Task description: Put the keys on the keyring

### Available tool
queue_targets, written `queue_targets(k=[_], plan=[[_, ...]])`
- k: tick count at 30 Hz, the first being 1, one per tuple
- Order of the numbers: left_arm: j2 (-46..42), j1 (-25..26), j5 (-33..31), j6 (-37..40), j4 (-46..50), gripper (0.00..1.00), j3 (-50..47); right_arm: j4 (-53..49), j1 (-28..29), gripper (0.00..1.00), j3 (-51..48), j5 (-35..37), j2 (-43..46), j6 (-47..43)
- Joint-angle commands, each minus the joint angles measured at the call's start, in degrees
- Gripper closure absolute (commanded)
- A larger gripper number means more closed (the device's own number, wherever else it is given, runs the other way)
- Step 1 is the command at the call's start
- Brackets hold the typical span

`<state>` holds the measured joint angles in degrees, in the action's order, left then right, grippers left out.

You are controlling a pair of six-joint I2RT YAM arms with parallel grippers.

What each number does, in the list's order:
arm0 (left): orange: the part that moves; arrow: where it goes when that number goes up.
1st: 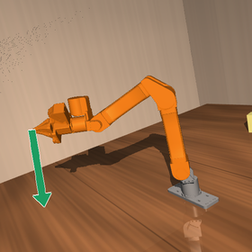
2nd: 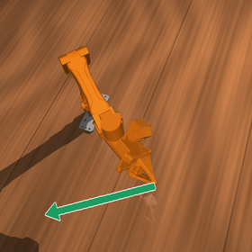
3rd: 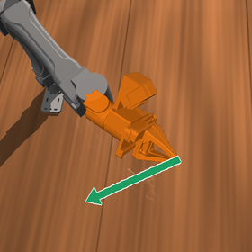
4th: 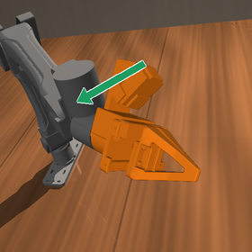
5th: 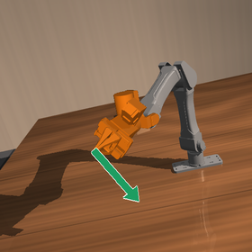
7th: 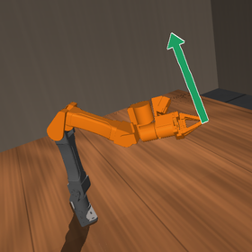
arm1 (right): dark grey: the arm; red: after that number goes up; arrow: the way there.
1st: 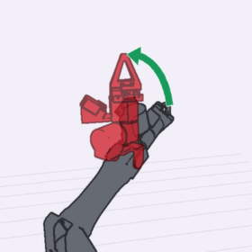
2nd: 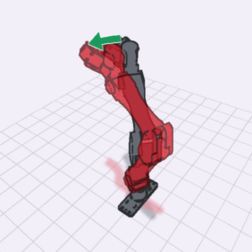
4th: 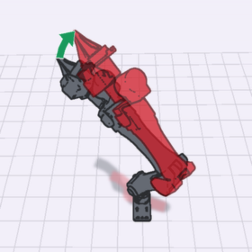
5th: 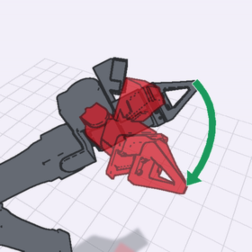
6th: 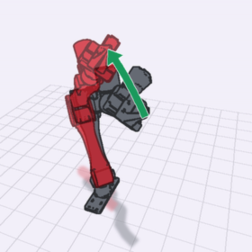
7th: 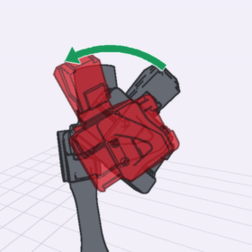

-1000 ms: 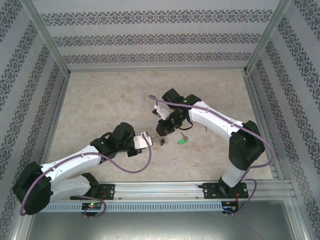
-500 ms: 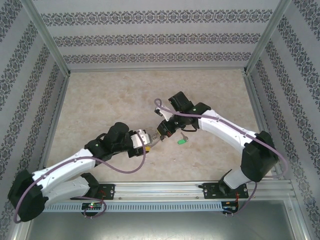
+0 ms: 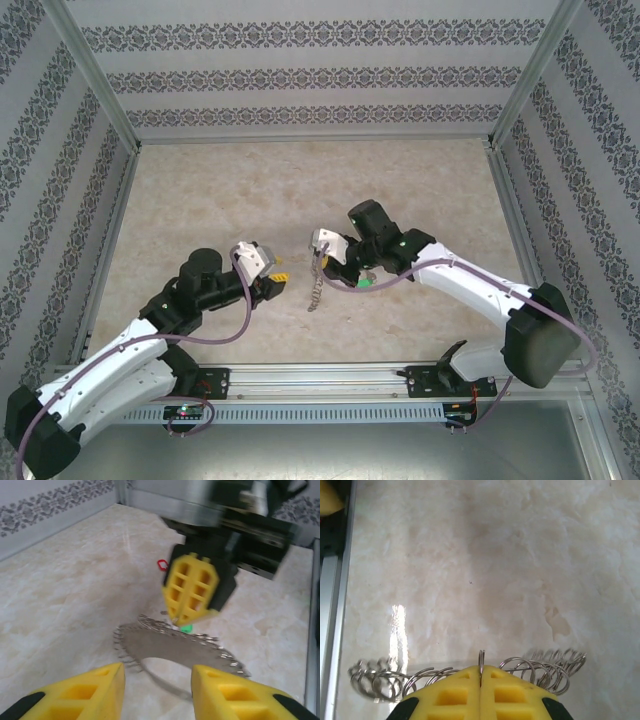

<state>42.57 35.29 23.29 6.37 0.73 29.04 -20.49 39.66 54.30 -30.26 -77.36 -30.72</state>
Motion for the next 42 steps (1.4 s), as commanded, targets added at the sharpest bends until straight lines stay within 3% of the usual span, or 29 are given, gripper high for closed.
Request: queue_targets(k=[1,10,20,29,42], plan=[[1.7,-2.1,3.0,-3.8,-6.1,0.64,-0.3,6.6,0.6,1.00,-2.0,-1.7,3.1,-9.0],[11.2,-2.6,13.9,6.6,-9.7,0.67,1.8,12.2,0.8,1.00,-6.3,-5.3,4.9,-12.7],[20.0,-2.6,16.6,13.4,-8.6,0.71,5.2,17.4,0.9,1.00,-8.6,-8.5,2.6,-7.9],[21.5,-2.6,17.8,14.1,-10.5,0.77,3.6,20.0,0.9,1.00,-10.3,-9.9,1.5,-5.9],[23.7,-2.7,17.4,17.2,-6.9,0.73,4.1,20.0,0.9,1.00,-10.3,-11.0,1.6,-5.4]])
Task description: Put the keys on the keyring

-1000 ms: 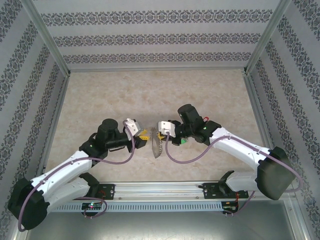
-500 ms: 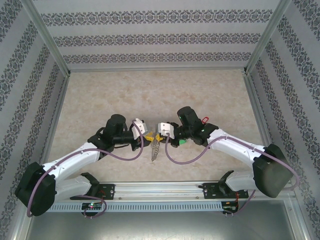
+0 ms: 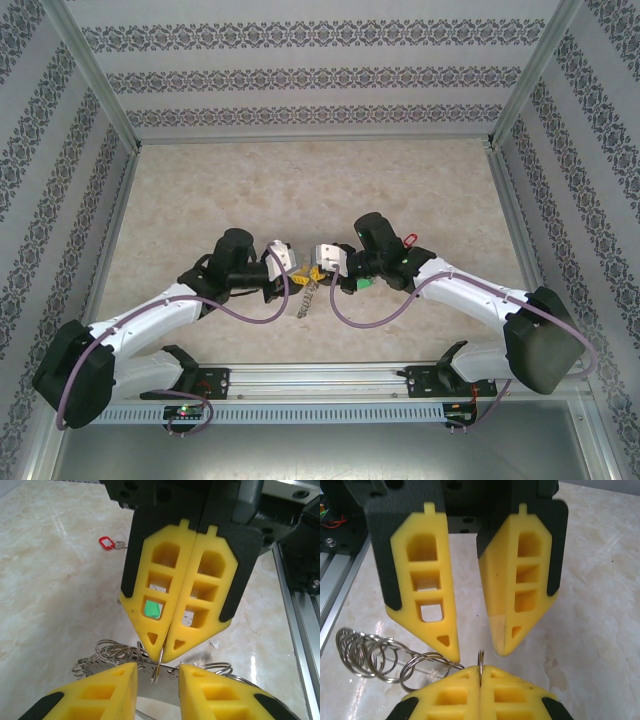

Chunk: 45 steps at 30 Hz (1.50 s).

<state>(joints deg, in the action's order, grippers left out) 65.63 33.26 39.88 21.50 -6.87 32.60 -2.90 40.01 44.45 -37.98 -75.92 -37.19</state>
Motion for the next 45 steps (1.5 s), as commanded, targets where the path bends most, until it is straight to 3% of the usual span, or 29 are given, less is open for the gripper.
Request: queue_targets(k=[1,12,20,34,42,45], plan=[[0.8,-0.6,0.7,2.3,0.6,0.73,0.5,2.4,0.5,1.00,-0.5,-3.3,0.1,1.0],[1.3,-0.6,0.4,1.5,-2.4,0.76,0.2,1.9,0.5,1.00,-0.8,-3.6,0.4,1.2],[1.6,-0.6,1.6,1.6,-1.9,0.84,0.7,1.2,0.7,1.00,-0.6,-3.9,0.4,1.4],[2.7,-0.6,2.3,1.4,-1.7,0.82,1.0,0.9,0.9,1.00,0.1,-5.3,-0.2,2.6],[3.2,-0.6,3.3,0.3,-3.8,0.90,0.7,-0.5,1.0,1.00,-0.5,-4.8,0.1,2.4],[3.0,-0.6,3.1,0.0,-4.4,0.82,0.5,-0.1,1.0,1.00,-0.5,-4.9,-0.2,2.7]])
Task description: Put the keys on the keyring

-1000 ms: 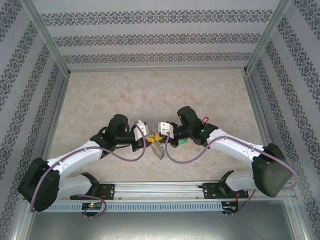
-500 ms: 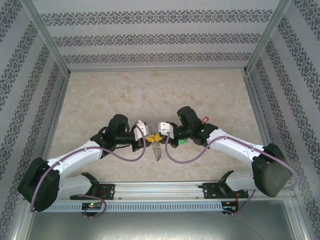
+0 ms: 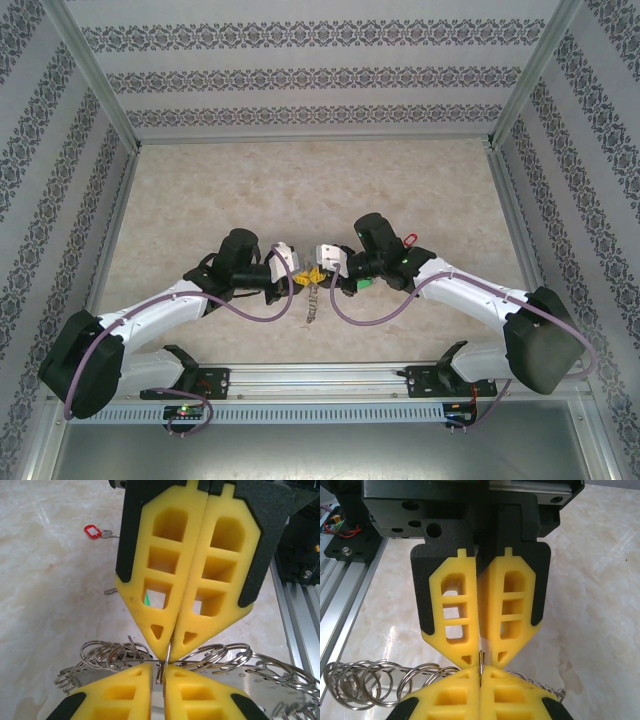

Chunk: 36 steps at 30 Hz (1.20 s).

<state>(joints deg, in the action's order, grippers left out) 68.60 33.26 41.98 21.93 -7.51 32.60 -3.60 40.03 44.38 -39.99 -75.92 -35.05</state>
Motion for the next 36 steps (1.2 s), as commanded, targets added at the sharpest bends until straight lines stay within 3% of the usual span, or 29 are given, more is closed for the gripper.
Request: queue_targets(k=[1,8,14,20,22,36], plan=[[0.1,-0.6,1.1,-0.4,-3.7,0.81,0.5,0.6,1.0,1.00,-0.4,-2.9,-0.3,0.7],[0.0,-0.6,1.2,0.2,-2.2,0.80,0.8,0.5,1.0,1.00,0.0,-2.5,-0.4,0.6],[0.0,-0.6,1.1,0.8,-1.4,1.00,1.0,0.1,1.0,0.99,-0.1,-2.6,0.0,0.7],[-1.5,-0.6,-1.9,0.5,-4.1,1.00,-1.0,-0.4,0.5,0.88,-2.4,0.2,2.0,0.3],[-1.9,-0.6,-2.4,0.6,-4.6,1.00,-1.6,-0.9,0.1,0.76,-3.4,1.7,3.0,-0.2],[-1.1,-0.6,-0.9,-0.8,-7.1,1.00,-2.9,1.6,0.7,0.70,-5.4,5.8,3.9,3.0]])
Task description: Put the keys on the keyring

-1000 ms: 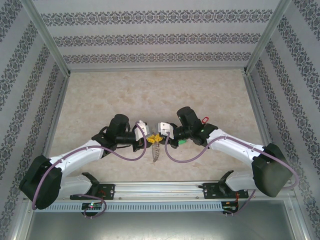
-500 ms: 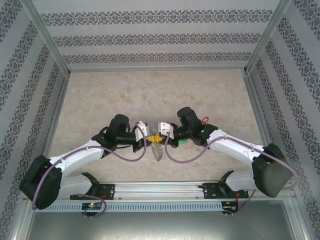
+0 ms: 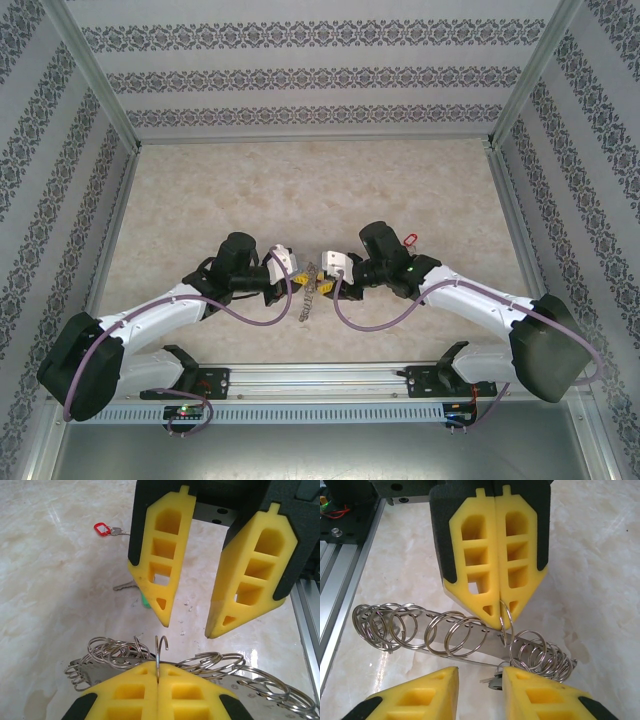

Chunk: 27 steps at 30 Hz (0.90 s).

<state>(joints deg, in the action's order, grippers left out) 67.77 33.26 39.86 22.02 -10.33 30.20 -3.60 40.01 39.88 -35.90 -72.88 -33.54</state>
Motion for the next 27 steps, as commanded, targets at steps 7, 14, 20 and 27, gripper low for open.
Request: queue_targets(k=[7,14,20,27], plan=[[-0.6,-0.6,1.4,-2.4,-5.7,1.00,-1.2,2.0,0.8,0.72,-2.3,7.4,4.4,2.4],[-0.6,-0.6,1.4,-4.7,-8.0,1.00,-2.2,2.2,-0.5,0.73,-3.6,15.5,9.4,15.6],[-1.2,-0.6,0.5,-5.6,-8.9,1.00,-3.3,-10.3,-7.5,0.76,-2.4,33.2,11.3,48.1],[-1.9,-0.6,0.5,-5.7,-8.5,1.00,-3.5,-27.3,-15.4,0.77,0.8,26.4,5.6,62.8]])
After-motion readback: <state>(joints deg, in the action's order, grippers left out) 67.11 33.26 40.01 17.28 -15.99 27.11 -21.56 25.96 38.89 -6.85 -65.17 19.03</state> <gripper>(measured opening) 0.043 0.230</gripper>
